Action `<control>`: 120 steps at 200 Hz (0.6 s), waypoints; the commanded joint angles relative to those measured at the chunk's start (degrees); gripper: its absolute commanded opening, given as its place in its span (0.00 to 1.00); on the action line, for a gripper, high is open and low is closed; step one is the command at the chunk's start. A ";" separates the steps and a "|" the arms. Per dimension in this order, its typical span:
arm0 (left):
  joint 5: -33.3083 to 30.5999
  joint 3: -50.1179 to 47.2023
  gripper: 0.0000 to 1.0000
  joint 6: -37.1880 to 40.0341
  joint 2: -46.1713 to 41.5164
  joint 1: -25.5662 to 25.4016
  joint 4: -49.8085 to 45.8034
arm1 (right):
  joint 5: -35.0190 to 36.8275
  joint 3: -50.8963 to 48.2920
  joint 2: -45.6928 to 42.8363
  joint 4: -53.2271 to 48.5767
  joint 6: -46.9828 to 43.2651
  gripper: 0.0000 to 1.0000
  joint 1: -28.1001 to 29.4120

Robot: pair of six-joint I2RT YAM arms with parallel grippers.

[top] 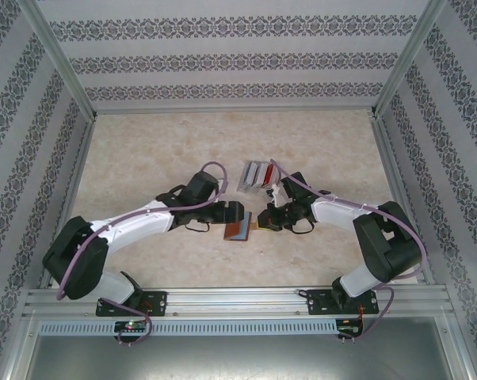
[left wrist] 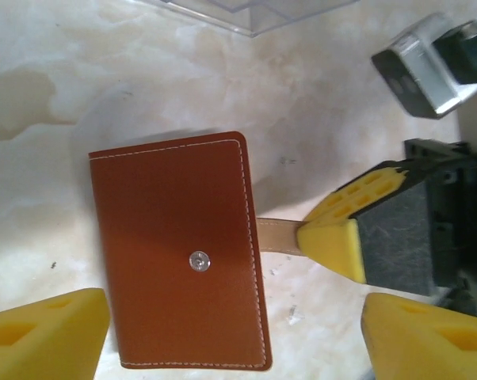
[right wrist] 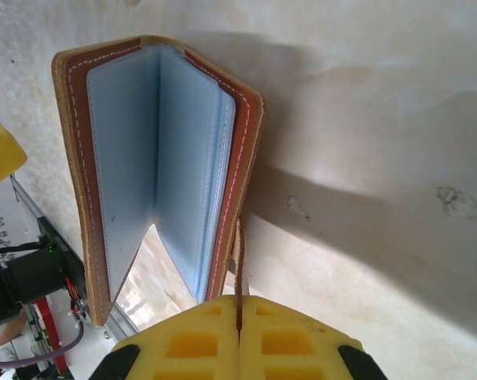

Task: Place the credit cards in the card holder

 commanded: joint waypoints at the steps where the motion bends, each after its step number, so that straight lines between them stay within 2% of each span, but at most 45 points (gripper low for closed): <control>1: -10.84 4.17 0.86 4.39 2.99 -2.70 -10.86 | 1.57 1.06 -0.43 -0.99 0.85 0.01 0.60; 38: -17.16 6.04 0.82 3.59 6.35 -4.54 -14.32 | 1.97 0.87 -0.59 -0.68 1.55 0.02 0.78; 54: -17.93 6.00 0.82 3.50 7.05 -4.73 -14.45 | 2.01 0.76 -0.90 -0.68 1.69 0.02 0.78; 73: -13.38 5.60 0.87 3.69 7.22 -4.90 -10.95 | 2.19 0.66 -0.91 -0.57 1.86 0.02 0.87; 85: -8.45 4.31 1.00 3.02 6.63 -4.95 -6.23 | 2.23 0.82 -0.82 -0.60 1.91 0.02 1.02; 100: -7.45 4.42 1.00 2.27 6.24 -5.47 -5.01 | 2.56 0.89 -0.62 -0.54 2.07 0.02 1.11; 120: -10.09 6.02 1.00 2.68 7.17 -6.30 -7.06 | 2.86 0.92 -0.51 -0.11 2.56 0.02 1.46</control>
